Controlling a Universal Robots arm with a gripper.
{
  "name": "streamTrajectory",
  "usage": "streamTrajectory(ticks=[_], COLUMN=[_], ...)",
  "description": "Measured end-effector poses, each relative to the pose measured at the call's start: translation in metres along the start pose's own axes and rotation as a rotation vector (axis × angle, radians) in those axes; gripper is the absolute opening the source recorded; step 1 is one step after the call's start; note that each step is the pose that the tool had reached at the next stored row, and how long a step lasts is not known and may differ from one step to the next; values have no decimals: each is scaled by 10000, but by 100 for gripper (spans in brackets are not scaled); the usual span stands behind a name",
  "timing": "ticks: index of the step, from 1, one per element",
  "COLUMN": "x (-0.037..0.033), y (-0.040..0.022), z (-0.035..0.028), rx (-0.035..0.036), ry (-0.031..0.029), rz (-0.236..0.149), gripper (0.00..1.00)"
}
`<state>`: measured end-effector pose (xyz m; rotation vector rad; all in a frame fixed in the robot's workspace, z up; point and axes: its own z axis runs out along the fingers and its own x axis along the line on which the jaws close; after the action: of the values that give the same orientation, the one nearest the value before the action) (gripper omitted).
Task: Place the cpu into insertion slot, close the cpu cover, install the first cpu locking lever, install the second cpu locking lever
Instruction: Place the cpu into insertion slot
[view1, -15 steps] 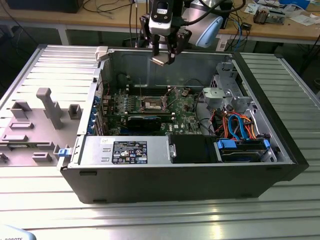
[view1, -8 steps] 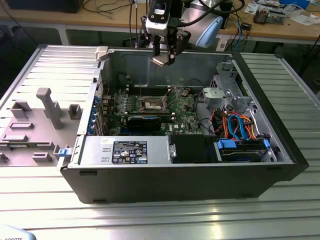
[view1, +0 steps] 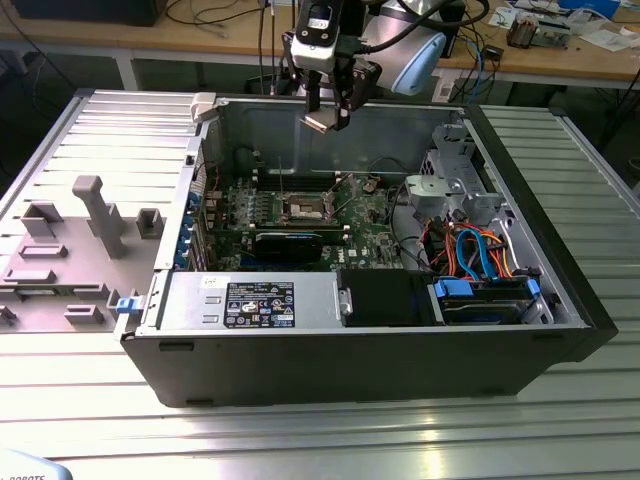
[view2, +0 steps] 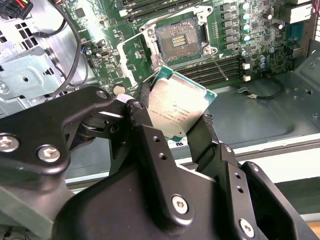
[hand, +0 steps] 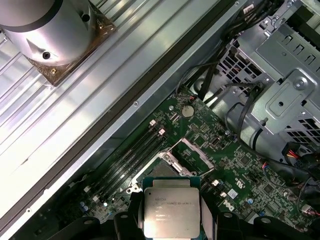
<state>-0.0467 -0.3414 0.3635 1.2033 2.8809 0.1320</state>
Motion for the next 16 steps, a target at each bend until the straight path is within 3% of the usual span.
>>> streamTrajectory(ticks=[16], x=[2], y=[-3], z=[11], rx=[-3], ry=[-11], rz=[130], gripper=[54])
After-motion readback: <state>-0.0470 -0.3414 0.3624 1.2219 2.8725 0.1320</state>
